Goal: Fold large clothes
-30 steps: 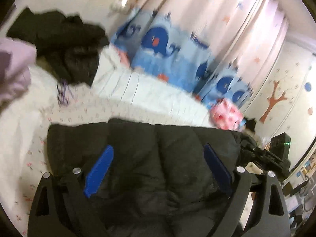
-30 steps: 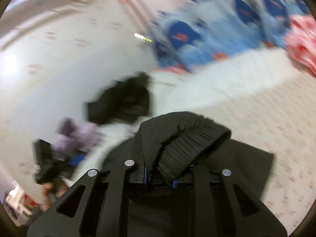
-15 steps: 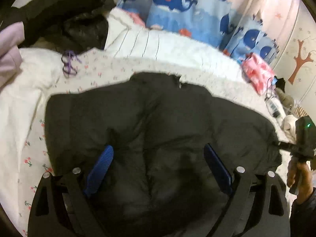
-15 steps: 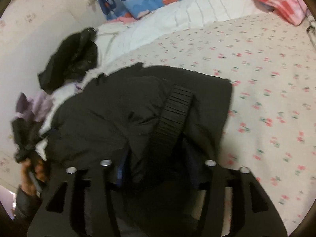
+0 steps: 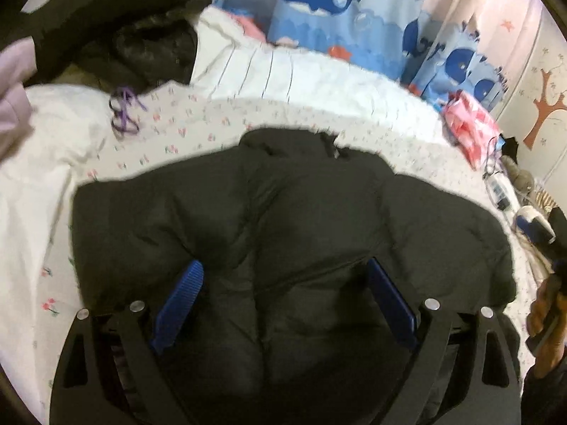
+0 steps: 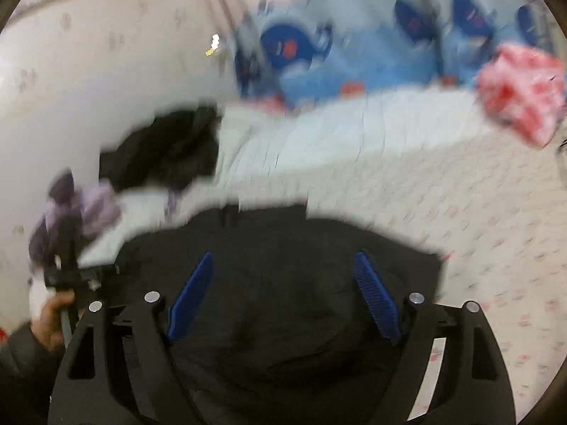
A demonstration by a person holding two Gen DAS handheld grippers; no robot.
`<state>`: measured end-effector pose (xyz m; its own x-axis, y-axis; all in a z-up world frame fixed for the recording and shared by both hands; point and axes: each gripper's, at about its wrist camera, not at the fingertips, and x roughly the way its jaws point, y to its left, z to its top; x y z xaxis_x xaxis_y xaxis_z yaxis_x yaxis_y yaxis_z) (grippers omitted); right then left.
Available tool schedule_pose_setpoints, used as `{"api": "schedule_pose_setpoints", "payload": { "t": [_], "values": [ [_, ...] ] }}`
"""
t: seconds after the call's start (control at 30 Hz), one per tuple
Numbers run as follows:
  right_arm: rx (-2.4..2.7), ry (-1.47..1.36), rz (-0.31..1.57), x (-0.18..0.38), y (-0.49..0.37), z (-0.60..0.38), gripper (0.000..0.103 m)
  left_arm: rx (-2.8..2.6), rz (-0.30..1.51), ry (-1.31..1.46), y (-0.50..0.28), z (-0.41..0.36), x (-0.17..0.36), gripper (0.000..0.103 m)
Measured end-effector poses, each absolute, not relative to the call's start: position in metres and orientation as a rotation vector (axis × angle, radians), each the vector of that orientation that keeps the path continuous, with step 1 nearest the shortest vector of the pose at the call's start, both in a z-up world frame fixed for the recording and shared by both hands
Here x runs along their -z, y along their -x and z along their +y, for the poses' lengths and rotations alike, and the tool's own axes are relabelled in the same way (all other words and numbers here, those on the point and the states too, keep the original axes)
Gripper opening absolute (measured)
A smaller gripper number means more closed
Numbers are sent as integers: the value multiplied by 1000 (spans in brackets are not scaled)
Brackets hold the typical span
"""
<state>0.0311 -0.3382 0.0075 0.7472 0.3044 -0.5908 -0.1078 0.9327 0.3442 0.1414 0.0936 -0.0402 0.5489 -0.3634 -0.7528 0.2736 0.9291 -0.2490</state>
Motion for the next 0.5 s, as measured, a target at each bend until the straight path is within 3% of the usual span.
{"api": "schedule_pose_setpoints", "payload": {
  "t": [0.1,0.17,0.27,0.4,0.5],
  "values": [
    [-130,-333,911,54,-57,-351,78,381,929,98,-144,92,55,92],
    [-118,-379,943,67,-58,-362,78,420,935,107,-145,91,61,92],
    [-71,-319,951,51,-53,-360,77,398,964,72,-143,88,62,92],
    [-65,-348,817,1,-10,-385,78,389,940,114,-100,120,24,92],
    [-27,-416,817,-6,28,-408,86,358,947,76,-56,160,8,93]
  ]
}}
